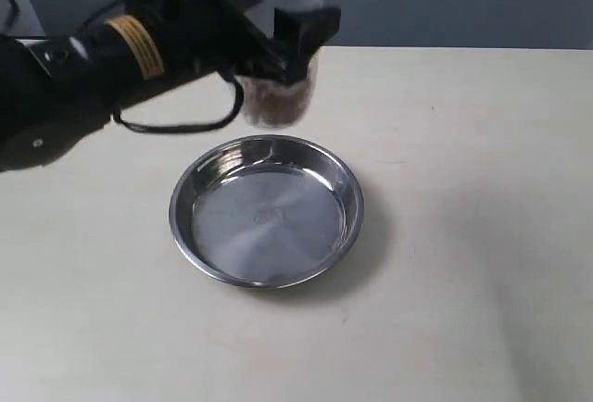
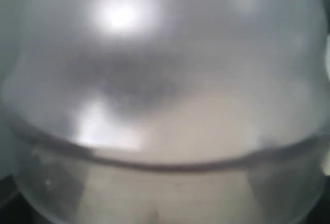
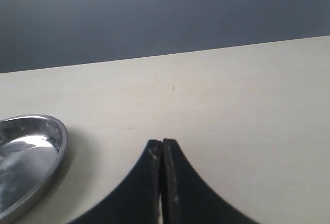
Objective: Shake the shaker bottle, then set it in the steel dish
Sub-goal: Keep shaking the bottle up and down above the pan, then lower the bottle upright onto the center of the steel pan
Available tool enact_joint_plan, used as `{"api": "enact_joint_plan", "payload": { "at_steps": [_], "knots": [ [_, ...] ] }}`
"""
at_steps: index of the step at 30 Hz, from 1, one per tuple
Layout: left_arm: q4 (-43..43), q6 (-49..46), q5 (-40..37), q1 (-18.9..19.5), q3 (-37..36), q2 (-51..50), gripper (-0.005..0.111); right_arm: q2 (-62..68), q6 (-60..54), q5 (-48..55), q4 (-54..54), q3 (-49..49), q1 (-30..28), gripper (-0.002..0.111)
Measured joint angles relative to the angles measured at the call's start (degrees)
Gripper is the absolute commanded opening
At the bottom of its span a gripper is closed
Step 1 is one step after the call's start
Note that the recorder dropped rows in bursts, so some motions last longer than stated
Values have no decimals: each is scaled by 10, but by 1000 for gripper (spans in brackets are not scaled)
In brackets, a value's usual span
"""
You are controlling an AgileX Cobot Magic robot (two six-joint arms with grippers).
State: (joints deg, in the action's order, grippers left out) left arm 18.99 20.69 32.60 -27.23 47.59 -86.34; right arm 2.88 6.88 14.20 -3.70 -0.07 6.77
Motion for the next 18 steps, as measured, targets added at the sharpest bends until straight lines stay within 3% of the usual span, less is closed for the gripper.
{"api": "enact_joint_plan", "payload": {
  "at_steps": [7, 18],
  "knots": [
    [-17, 0, 25, 0, -45, -107, 0, 0, 0, 1, 0, 0, 0, -1],
    [-23, 1, 65, 0, -35, -151, 0, 0, 0, 1, 0, 0, 0, -1]
  ]
}}
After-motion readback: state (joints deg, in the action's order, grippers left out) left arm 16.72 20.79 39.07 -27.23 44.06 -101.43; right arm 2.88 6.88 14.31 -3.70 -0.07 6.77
